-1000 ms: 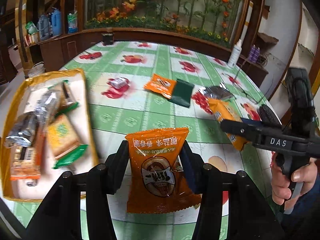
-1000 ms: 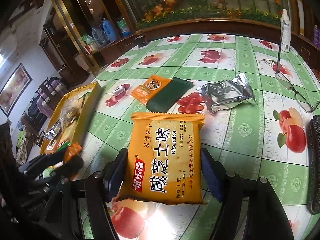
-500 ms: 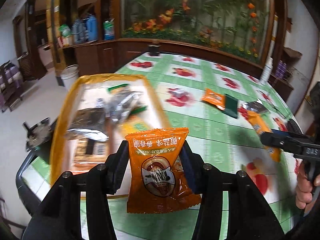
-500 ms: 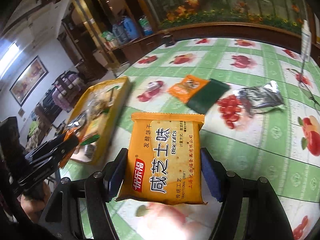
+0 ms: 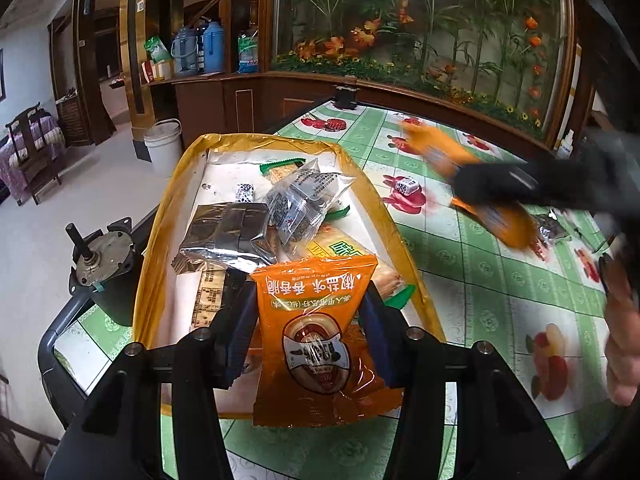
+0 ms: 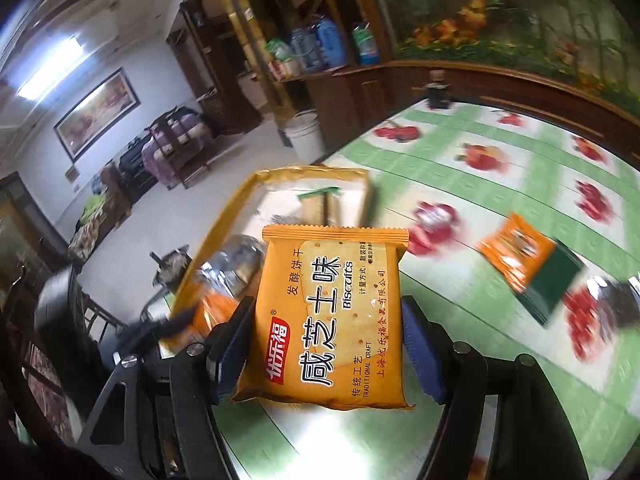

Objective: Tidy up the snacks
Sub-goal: 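Carry both packs over the tray and open the right gripper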

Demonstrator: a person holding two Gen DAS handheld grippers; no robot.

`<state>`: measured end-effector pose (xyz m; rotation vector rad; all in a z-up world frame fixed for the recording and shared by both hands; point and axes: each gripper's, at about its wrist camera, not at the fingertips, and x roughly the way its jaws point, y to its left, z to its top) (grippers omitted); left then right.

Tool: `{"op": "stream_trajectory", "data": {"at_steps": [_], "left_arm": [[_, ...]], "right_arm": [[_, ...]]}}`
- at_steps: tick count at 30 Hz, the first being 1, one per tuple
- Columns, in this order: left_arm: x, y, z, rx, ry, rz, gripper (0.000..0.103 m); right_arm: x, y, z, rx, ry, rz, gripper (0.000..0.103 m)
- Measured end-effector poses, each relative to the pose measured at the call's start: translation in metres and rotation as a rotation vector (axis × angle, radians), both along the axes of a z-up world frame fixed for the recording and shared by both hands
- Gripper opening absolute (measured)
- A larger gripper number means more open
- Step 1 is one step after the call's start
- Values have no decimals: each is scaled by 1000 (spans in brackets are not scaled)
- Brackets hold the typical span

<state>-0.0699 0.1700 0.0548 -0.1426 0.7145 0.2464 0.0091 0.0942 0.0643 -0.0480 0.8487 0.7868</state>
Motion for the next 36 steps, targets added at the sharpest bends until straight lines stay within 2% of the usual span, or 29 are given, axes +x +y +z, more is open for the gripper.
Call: {"op": "stream_trajectory", "data": {"at_steps": [10, 15, 21, 36], "left_arm": [[3, -6, -5, 73, -4, 11, 49], [5, -4, -8, 89, 3, 24, 49], [9, -1, -10, 69, 26, 28, 49], [15, -12, -13, 108, 61, 39, 49]], "right_arm": [[57, 94, -9, -45, 25, 50, 71], [65, 125, -22, -99, 19, 89, 71], [67, 146, -34, -146, -2, 119, 70], [63, 169, -42, -202, -58, 144, 70]]}}
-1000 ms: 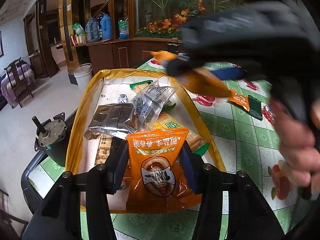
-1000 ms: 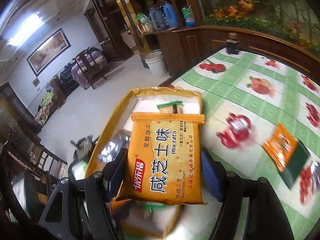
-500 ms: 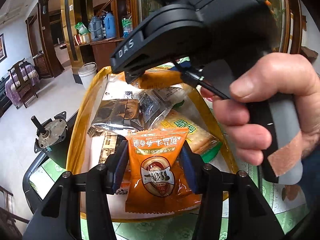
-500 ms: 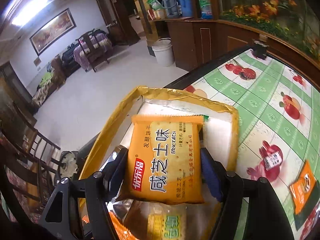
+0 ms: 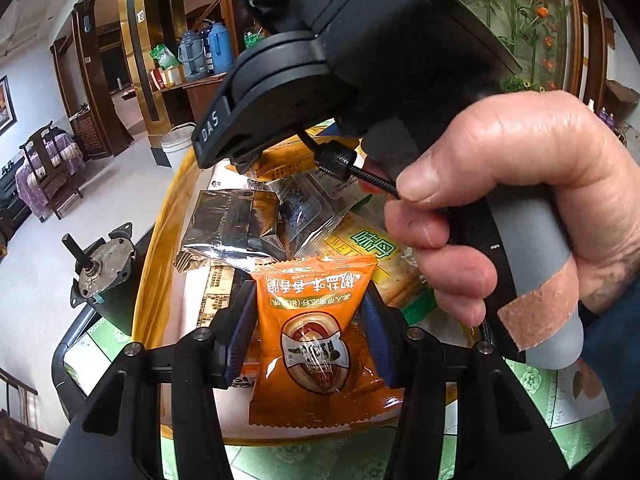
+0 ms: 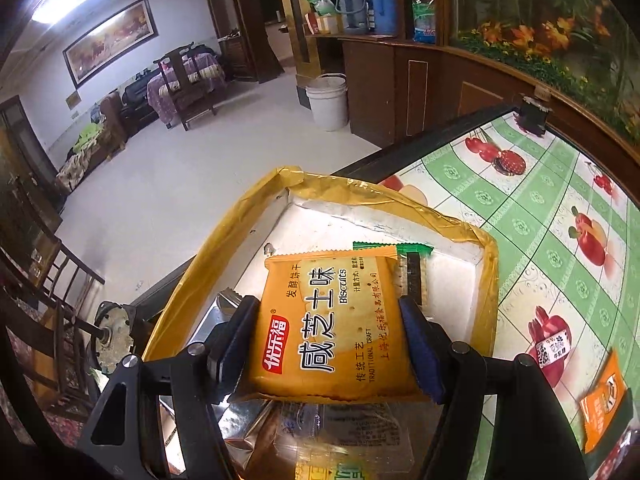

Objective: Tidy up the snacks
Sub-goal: 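Carry both packs over the tray and open the right gripper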

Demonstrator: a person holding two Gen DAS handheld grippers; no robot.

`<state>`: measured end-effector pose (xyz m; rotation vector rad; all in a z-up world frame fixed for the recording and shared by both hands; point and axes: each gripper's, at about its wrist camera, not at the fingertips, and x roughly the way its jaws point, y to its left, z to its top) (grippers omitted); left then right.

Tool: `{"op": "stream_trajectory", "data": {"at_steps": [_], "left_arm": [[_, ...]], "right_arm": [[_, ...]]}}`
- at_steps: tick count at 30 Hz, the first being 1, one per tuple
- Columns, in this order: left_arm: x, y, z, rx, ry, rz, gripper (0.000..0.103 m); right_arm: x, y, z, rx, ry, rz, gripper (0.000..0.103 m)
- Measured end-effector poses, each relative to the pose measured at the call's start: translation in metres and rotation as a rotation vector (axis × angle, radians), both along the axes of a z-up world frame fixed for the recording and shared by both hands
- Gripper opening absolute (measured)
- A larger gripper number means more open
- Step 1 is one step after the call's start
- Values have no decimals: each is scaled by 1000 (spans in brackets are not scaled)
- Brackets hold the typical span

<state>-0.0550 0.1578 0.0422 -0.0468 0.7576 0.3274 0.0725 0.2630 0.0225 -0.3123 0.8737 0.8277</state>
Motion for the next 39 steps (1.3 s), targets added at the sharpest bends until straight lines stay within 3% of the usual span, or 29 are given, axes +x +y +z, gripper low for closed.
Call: {"op": "stream_trajectory", "data": {"at_steps": [20, 34, 39], "left_arm": [[1, -7, 1, 1, 8, 9, 51], [-1, -5, 4, -4, 6, 15, 53], [-3, -3, 4, -2, 6, 30, 64]], "right_arm": [[-10, 1, 0, -10, -23, 10, 72], [-18, -30, 26, 107, 2, -3, 71], [-18, -48, 33, 147, 15, -29, 71]]}}
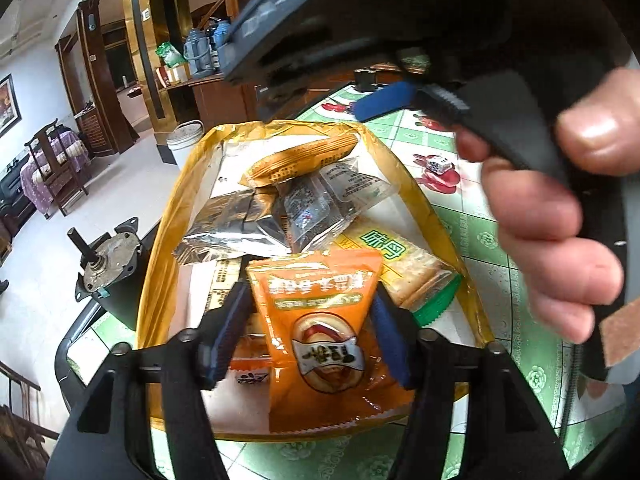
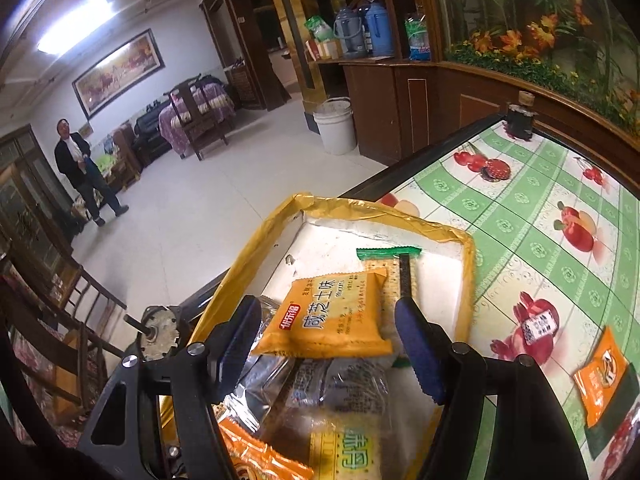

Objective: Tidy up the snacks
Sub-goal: 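Carry both packs over the tray and open the right gripper, then open the left gripper to drop the orange pack into the tray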

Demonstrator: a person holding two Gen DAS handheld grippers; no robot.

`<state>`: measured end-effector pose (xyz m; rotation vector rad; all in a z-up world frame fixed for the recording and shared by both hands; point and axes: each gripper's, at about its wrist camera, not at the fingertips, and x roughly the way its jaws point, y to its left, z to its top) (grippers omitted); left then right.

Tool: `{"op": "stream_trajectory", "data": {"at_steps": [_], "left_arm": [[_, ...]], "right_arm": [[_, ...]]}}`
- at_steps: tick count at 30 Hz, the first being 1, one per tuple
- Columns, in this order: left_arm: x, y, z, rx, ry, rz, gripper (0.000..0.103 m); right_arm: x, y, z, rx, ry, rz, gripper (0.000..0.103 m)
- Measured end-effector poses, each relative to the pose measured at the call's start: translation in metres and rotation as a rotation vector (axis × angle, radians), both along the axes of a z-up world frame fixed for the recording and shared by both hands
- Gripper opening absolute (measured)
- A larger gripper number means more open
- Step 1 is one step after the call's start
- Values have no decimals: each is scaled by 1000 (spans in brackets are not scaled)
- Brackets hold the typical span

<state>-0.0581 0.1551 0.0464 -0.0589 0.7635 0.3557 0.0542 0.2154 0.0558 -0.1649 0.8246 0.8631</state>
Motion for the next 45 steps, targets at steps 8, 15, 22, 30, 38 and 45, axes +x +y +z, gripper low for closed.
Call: {"op": "stream_trajectory", "data": {"at_steps": [8, 15, 22, 30, 38, 45], "left_arm": [[-6, 7, 1, -17, -12, 7, 66], [-10, 12, 0, -21, -18, 6, 67], [-10, 8, -1, -2, -11, 5, 67], [-10, 8, -2, 6, -8, 6, 67], [-14, 11, -1, -23, -37, 2, 67], [-17, 6, 9, -51, -46, -28, 67]], "right_arm": [[-6, -42, 3, 60, 29, -59, 71], [-25, -117, 1, 152, 50, -120, 71], [-37, -204, -7, 165, 43, -258, 71], [-43, -305, -24, 215, 71, -443, 73], [-35, -346, -18, 297, 96, -516, 73], [-37, -350, -16, 314, 108, -530, 73]]}}
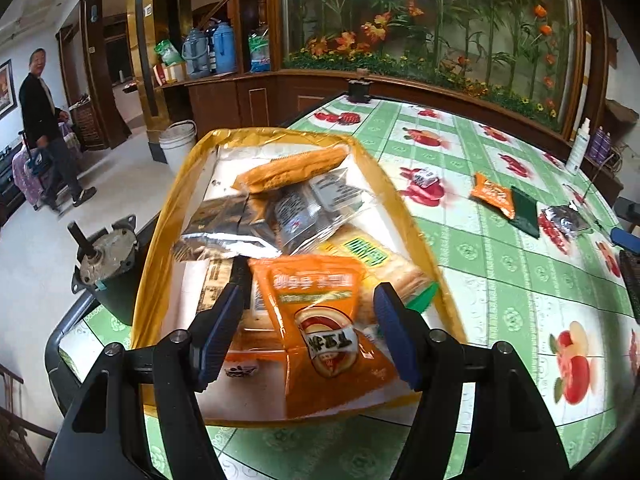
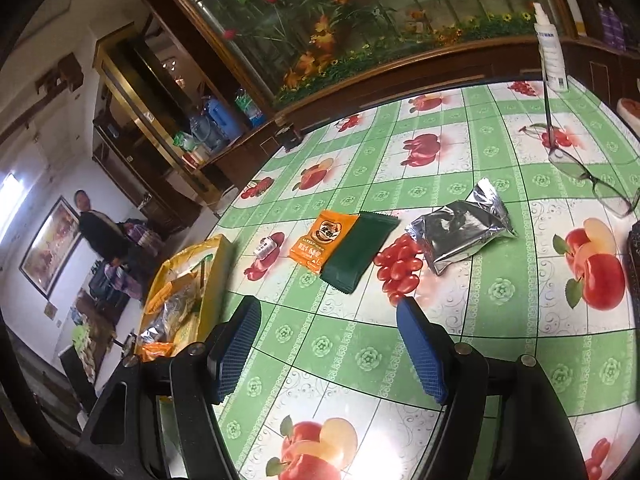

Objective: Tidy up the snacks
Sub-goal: 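Open the left gripper to drop the orange pack into the tray, then grasp another orange candy pack on the table with the left gripper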

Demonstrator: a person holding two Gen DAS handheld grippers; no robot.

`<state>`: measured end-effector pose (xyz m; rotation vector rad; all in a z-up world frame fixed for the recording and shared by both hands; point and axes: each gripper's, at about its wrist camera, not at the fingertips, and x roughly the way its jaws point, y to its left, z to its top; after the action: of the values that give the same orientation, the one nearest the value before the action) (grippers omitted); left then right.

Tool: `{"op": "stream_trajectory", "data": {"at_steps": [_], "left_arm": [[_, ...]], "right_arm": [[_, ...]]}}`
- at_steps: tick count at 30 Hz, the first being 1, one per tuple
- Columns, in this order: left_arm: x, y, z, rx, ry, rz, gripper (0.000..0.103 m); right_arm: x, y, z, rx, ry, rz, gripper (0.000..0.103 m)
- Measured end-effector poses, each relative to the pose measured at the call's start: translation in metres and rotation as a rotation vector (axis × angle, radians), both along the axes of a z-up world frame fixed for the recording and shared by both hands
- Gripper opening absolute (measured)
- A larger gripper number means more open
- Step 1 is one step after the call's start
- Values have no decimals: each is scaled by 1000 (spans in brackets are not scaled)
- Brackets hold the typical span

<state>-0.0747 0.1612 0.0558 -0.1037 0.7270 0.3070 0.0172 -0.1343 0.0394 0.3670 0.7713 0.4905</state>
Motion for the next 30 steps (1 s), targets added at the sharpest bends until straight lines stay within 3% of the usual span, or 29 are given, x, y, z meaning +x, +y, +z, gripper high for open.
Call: {"op": "stream_trajectory", "data": {"at_steps": [10, 16, 23, 30], "left_arm": [[2, -17, 32, -9, -24, -51, 67], [33, -47, 47, -69, -8, -154, 67], [120, -87, 52, -175, 91, -273, 67], [201, -125, 19, -169, 220, -315, 67]], "right_arm": [[3, -10, 1, 9, 0, -46, 73], [7, -27, 4, 45, 6, -96, 73], [15, -49, -2, 97, 57, -168, 73], [21, -58, -10, 159, 111, -165, 73]]}}
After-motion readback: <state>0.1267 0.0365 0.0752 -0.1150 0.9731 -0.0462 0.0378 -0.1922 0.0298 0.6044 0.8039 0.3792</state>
